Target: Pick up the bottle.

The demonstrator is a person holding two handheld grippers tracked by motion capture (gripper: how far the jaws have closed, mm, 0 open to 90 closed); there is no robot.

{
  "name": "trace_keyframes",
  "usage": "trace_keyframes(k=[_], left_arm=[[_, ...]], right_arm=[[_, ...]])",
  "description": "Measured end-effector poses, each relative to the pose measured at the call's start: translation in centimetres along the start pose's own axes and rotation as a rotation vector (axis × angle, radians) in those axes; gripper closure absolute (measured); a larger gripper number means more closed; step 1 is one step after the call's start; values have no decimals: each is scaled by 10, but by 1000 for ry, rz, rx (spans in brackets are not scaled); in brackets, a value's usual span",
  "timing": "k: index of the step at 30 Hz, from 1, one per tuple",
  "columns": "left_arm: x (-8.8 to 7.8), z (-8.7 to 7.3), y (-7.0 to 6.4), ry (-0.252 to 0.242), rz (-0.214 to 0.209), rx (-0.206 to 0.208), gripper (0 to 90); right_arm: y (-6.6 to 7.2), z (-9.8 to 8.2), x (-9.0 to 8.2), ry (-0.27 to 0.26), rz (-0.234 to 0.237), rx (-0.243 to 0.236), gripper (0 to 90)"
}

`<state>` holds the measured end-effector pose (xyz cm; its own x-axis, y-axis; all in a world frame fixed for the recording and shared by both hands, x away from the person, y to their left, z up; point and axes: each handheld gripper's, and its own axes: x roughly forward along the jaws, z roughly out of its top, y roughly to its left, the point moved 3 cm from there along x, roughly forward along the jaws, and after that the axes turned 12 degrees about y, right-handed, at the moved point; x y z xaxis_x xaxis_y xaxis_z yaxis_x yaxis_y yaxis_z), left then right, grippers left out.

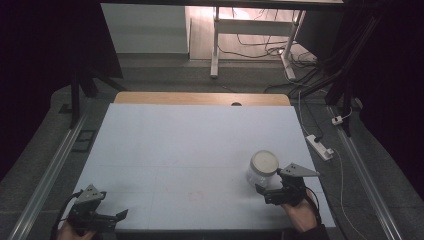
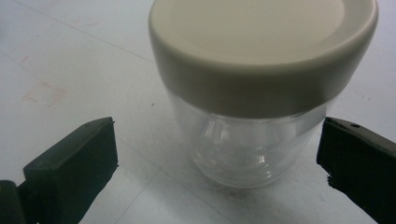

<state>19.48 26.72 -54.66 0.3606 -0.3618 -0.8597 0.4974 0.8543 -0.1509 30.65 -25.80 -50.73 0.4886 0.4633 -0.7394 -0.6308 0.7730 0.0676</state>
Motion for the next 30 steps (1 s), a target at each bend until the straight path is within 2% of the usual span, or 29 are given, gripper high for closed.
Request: trace_keyframes(k=[10, 19, 30], left_arm=[[4, 2, -2, 46, 10, 17, 0], [8, 4, -3, 83, 20, 36, 0], [8, 4, -4, 89, 17, 41, 0]], right_arm=[[-5, 8, 12, 29, -44, 20, 0], [-8, 16, 22, 33, -54, 20, 0], [-10, 20, 31, 30, -50, 8, 0]])
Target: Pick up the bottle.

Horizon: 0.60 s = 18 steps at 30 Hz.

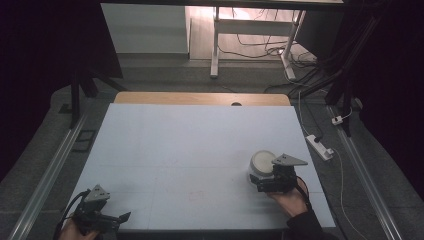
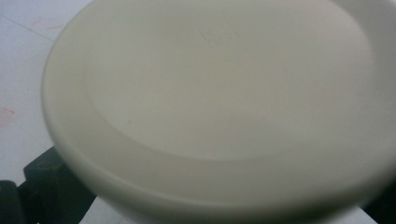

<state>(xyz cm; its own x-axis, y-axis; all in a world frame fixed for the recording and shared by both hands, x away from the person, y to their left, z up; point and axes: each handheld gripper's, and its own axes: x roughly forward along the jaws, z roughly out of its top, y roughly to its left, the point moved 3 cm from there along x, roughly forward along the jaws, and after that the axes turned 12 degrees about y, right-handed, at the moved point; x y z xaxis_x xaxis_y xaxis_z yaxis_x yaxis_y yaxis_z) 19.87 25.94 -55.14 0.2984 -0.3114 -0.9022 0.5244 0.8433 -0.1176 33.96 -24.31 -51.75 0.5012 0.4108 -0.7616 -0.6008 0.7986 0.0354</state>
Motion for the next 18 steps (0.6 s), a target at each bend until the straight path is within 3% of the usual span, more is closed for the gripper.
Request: trace_keyframes(k=[13, 18], left_arm=[[0, 0, -1, -2, 0, 7, 0], [0, 0, -1, -1, -1, 8, 0]], right_arm=[[-2, 1, 4, -8, 9, -1, 38], [0, 1, 2, -17, -21, -42, 58]])
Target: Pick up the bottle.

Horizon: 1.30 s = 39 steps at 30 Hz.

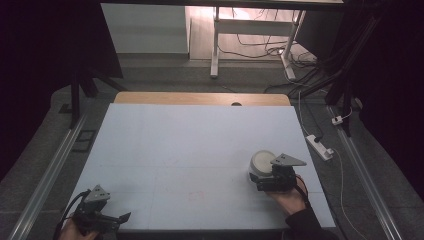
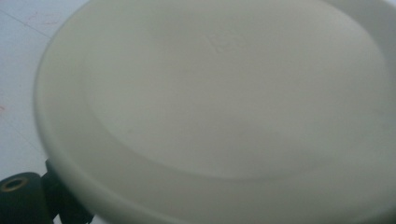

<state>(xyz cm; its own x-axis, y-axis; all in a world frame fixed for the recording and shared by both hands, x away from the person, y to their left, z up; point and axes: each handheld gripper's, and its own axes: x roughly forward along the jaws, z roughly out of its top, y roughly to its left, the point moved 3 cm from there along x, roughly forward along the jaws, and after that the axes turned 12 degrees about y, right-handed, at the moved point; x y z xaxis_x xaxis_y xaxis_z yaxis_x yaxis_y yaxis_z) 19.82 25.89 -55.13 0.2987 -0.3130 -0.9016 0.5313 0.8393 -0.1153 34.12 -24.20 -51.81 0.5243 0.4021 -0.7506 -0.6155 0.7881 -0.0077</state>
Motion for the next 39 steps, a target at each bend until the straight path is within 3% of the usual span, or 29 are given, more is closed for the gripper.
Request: trace_keyframes(k=[19, 39], left_arm=[[-1, 0, 0, -6, -4, -1, 0], [-3, -2, 1, -26, -9, -7, 0]], right_arm=[[1, 2, -3, 3, -4, -16, 66], [35, 25, -11, -48, 83, -125, 66]])
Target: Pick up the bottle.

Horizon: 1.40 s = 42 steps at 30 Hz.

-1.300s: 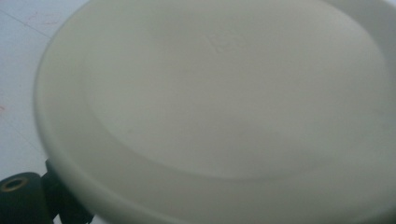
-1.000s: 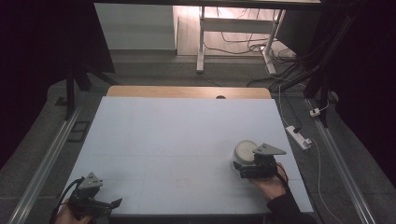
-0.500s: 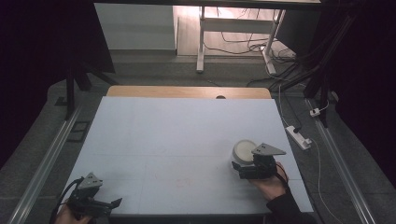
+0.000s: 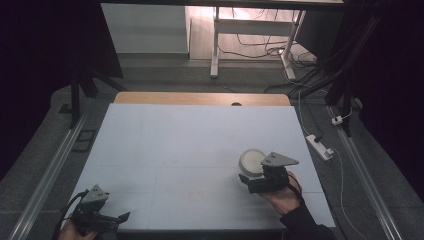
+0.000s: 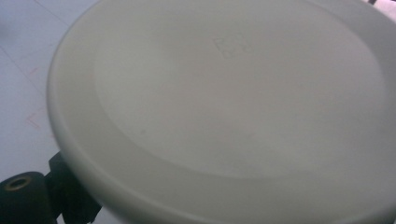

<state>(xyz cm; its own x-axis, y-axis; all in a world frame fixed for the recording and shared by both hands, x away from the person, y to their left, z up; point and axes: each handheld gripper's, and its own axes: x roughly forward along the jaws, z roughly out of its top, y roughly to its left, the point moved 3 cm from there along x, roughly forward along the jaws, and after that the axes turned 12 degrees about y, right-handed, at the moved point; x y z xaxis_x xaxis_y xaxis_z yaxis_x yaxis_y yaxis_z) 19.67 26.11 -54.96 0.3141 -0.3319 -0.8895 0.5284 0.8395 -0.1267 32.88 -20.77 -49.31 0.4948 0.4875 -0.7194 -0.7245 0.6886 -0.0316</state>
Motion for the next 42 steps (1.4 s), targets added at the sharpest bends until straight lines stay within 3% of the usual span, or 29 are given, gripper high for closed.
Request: trace_keyframes(k=[10, 21, 28, 42], left_arm=[[0, 0, 0, -7, -3, -3, 0], [-1, 0, 0, -9, -6, 0, 0], [-1, 0, 0, -10, -7, -1, 0], [-1, -1, 0, -12, -10, -2, 1]], right_arm=[[18, 16, 9, -3, 48, -63, 66], [34, 28, 25, 8, 104, -88, 66], [43, 35, 32, 9, 133, -135, 66], [58, 52, 46, 10, 168, -150, 66]])
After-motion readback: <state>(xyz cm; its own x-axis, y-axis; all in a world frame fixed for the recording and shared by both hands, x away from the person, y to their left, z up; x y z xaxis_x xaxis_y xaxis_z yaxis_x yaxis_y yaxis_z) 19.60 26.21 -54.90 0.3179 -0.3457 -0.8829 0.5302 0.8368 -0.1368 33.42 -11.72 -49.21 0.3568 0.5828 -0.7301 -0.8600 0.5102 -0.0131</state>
